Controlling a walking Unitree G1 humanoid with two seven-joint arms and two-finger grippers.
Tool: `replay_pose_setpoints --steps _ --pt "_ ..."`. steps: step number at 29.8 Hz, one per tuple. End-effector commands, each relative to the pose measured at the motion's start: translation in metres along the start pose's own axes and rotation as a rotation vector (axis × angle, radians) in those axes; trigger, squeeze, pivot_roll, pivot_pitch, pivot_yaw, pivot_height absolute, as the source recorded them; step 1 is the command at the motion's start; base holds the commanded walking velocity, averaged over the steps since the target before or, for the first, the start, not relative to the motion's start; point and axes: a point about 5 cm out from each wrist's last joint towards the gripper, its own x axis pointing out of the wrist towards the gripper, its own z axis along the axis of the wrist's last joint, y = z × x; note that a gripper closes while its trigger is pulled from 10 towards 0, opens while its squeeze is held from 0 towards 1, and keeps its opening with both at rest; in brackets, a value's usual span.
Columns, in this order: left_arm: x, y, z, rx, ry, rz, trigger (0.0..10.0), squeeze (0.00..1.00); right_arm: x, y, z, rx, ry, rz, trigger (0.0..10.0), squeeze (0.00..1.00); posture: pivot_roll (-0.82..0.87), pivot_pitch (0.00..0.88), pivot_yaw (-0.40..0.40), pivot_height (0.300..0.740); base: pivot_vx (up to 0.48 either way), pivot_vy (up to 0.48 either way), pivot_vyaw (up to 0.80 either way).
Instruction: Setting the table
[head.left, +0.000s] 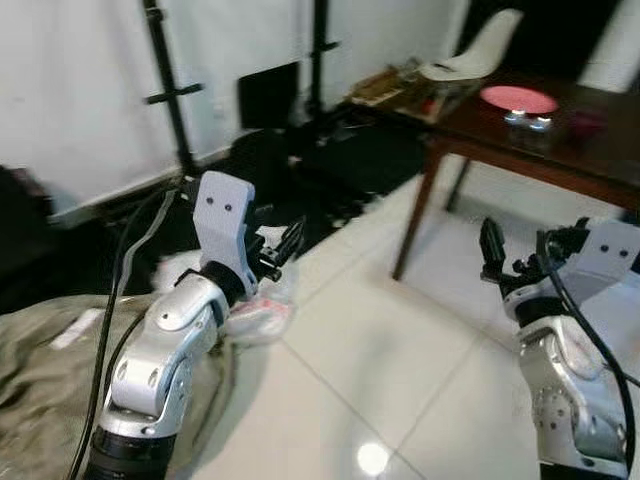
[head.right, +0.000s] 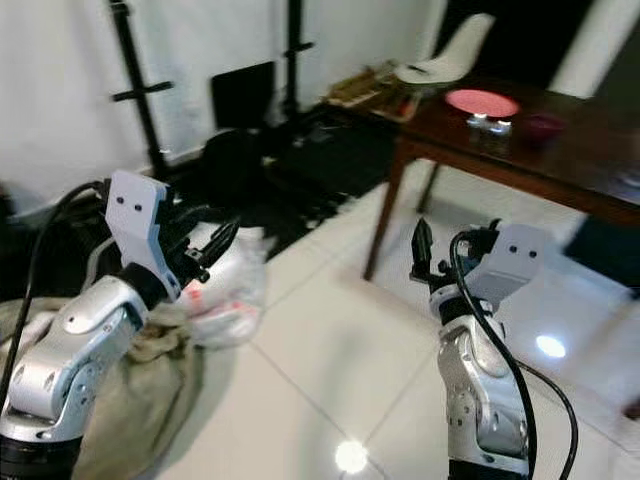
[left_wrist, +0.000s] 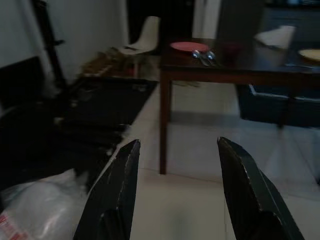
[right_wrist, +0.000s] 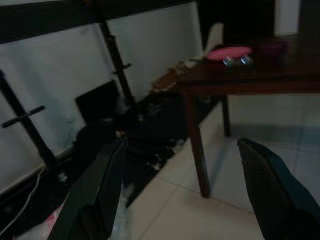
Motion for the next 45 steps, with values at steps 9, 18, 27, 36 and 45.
replay_pose_setpoints --steps 9,18,27,36,45 --pt "0.0014 0.0 -0.0039 -0.006 0.02 -0.007 10.0 0.0 -0.0003 -0.0005 -0.0029 0.004 0.013 -0.007 10.0 0.0 -0.09 0.0 0.085 0.74 0.0 0.0 -0.8" --pt "0.0027 -0.0002 -0.0022 0.001 -0.003 -0.012 10.0 0.0 0.0007 0.0 -0.0027 0.006 0.011 -0.005 10.0 0.0 -0.09 0.0 0.085 0.74 0.03 0.0 -0.8" --pt "0.0059 -0.0018 0.0002 0.031 -0.034 -0.009 10.0 0.0 -0.0001 0.0086 -0.0059 0.024 0.02 0.029 10.0 0.0 -0.09 0.0 0.086 0.74 0.467 0.0 -0.31" --pt "0.0055 -0.0023 -0.0007 0.031 -0.037 -0.014 10.0 0.0 -0.0003 0.0043 -0.0047 0.027 0.019 0.016 10.0 0.0 -0.09 0.0 0.087 0.74 0.48 0.0 -0.71" --pt "0.0056 -0.0026 -0.0027 0.03 -0.033 -0.015 10.0 0.0 -0.0008 0.004 -0.0056 0.015 0.025 0.01 10.0 0.0 -0.09 0.0 0.088 0.74 0.48 0.0 -0.75"
